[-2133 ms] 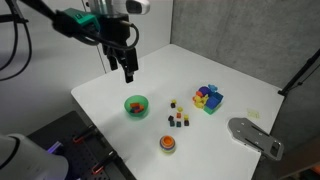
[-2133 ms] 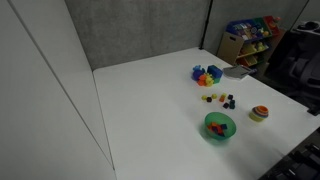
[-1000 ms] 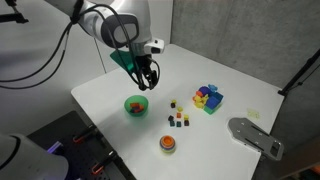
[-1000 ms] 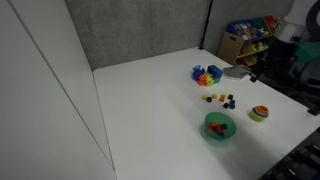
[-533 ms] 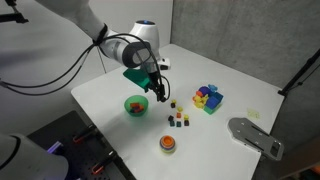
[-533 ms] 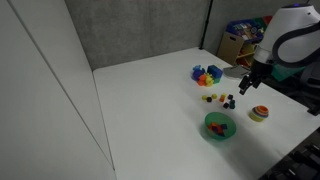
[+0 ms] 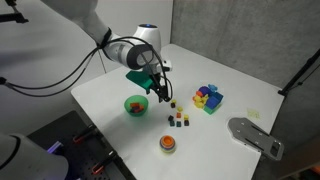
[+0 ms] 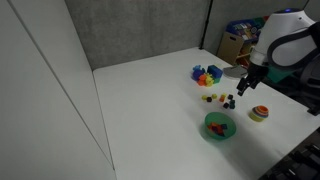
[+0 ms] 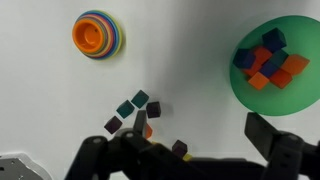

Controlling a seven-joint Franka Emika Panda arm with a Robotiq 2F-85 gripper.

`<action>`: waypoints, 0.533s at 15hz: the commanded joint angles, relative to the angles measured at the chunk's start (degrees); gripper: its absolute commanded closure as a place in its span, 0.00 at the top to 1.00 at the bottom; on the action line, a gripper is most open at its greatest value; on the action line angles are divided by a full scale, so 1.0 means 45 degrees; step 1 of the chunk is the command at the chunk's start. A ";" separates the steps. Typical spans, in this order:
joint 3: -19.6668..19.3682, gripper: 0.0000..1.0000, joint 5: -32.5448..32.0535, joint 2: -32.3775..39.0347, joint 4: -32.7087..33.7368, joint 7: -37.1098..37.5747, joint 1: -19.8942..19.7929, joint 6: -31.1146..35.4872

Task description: Pick up a black block from the table and put it in the green bowl

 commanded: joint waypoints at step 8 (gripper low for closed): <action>0.0218 1.00 0.1259 0.2974 0.2002 -0.0843 -0.0125 0.1465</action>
